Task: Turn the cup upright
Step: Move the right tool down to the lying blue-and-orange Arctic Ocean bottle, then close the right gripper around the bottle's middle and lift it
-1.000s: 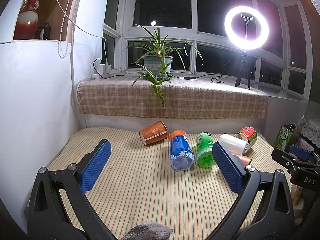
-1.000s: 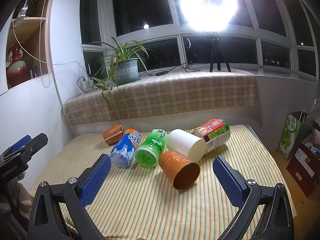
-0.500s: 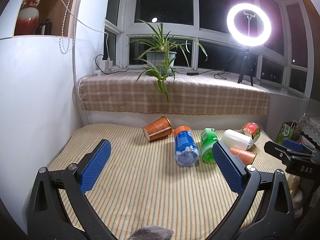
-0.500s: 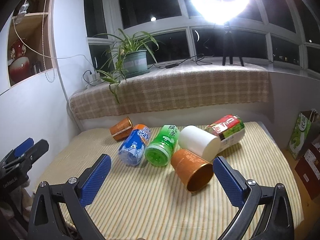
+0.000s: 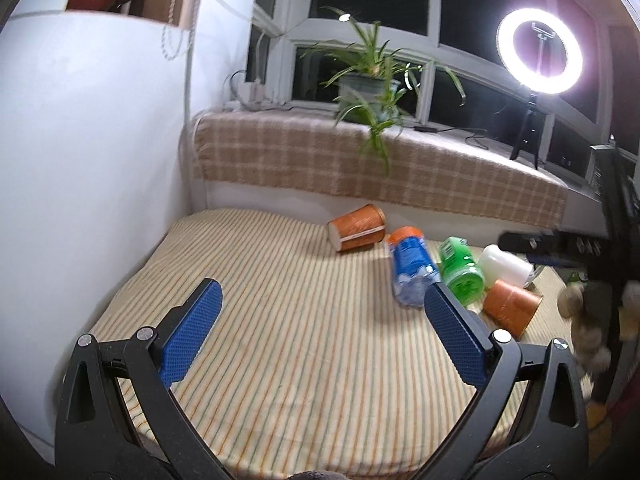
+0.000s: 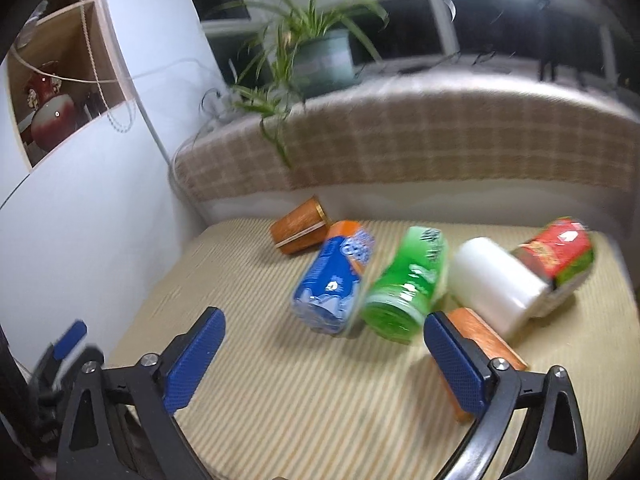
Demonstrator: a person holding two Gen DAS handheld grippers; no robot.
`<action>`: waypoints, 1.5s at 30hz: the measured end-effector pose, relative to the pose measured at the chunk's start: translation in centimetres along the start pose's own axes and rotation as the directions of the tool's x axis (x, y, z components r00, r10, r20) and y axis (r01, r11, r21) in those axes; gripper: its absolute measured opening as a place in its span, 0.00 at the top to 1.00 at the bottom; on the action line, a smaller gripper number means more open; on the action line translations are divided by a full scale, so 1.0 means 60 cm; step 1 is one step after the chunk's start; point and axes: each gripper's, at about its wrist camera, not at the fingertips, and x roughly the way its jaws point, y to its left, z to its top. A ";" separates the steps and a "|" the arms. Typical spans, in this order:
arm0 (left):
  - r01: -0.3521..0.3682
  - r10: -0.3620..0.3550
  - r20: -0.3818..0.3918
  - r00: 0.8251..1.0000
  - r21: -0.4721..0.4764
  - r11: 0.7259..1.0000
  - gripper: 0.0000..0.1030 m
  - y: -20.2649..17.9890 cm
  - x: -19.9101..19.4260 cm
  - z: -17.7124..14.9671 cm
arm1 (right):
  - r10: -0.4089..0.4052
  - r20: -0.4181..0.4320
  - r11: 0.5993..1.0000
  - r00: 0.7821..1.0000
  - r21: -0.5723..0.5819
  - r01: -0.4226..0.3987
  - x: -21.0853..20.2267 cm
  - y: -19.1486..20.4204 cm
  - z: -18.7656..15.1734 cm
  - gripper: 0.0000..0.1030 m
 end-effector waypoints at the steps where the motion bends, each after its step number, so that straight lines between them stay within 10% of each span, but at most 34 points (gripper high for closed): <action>1: -0.008 0.008 -0.007 1.000 -0.006 1.000 0.00 0.008 0.000 -0.004 | 0.014 -0.026 1.000 1.000 0.011 -0.014 0.016 -0.002 0.011 0.05; 11: -0.076 0.074 -0.038 0.997 -0.062 0.995 0.00 0.068 -0.007 -0.022 | 0.087 -0.236 0.987 0.968 0.153 -0.052 0.174 -0.019 0.080 0.20; 22: -0.093 0.088 -0.048 0.995 -0.096 0.991 0.00 0.102 -0.002 -0.024 | -0.080 -0.331 0.995 0.940 0.027 0.094 0.271 -0.004 0.095 0.27; 35: -0.096 0.092 -0.043 0.995 -0.105 0.990 0.00 0.114 -0.002 -0.023 | -0.180 -0.383 0.984 0.906 -0.079 0.162 0.330 0.008 0.085 0.34; 45: -0.100 0.097 -0.033 0.995 -0.105 0.989 0.00 0.116 -0.011 -0.019 | -0.155 -0.362 0.987 0.919 -0.105 0.125 0.324 0.028 0.078 0.39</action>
